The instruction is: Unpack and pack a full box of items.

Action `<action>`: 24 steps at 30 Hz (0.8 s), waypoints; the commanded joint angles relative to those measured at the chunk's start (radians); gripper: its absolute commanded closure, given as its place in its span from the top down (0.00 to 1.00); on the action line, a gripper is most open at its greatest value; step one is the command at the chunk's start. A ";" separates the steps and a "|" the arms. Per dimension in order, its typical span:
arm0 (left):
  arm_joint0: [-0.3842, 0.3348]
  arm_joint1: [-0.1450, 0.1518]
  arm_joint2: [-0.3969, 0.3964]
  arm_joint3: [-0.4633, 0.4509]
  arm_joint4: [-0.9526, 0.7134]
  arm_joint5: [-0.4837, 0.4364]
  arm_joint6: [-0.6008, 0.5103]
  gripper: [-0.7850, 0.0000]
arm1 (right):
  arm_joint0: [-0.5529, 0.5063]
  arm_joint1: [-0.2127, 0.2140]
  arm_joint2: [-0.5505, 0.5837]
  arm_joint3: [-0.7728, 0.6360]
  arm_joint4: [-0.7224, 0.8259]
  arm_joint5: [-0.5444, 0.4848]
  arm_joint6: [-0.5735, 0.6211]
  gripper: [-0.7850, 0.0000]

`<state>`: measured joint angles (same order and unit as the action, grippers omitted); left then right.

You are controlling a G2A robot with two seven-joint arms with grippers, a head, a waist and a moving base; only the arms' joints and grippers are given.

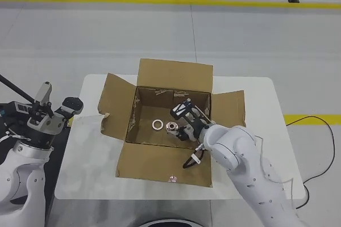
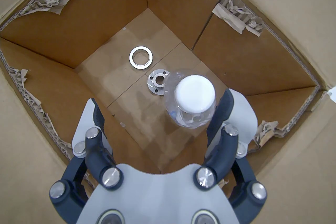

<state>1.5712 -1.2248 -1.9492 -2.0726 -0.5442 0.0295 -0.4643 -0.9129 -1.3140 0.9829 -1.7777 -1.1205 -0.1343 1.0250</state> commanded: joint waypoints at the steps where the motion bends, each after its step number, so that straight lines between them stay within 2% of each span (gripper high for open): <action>1: 0.000 0.000 0.000 0.000 0.000 0.000 0.000 1.00 | 0.024 -0.006 -0.018 0.024 0.010 -0.004 -0.001 1.00; 8: 0.000 0.000 0.000 0.000 0.000 0.000 0.000 1.00 | 0.136 -0.040 -0.106 0.113 0.034 0.036 -0.027 1.00; 15: 0.000 0.000 0.000 0.000 0.000 0.000 0.000 1.00 | 0.264 -0.087 -0.187 0.280 0.062 0.091 -0.067 1.00; 24: 0.000 0.000 0.000 0.000 0.000 0.000 0.000 1.00 | 0.374 -0.143 -0.247 0.471 0.138 0.100 -0.162 1.00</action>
<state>1.5712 -1.2248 -1.9492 -2.0726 -0.5442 0.0295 -0.4643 -0.5464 -1.4523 0.7396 -1.3247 -0.9902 -0.0353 0.8764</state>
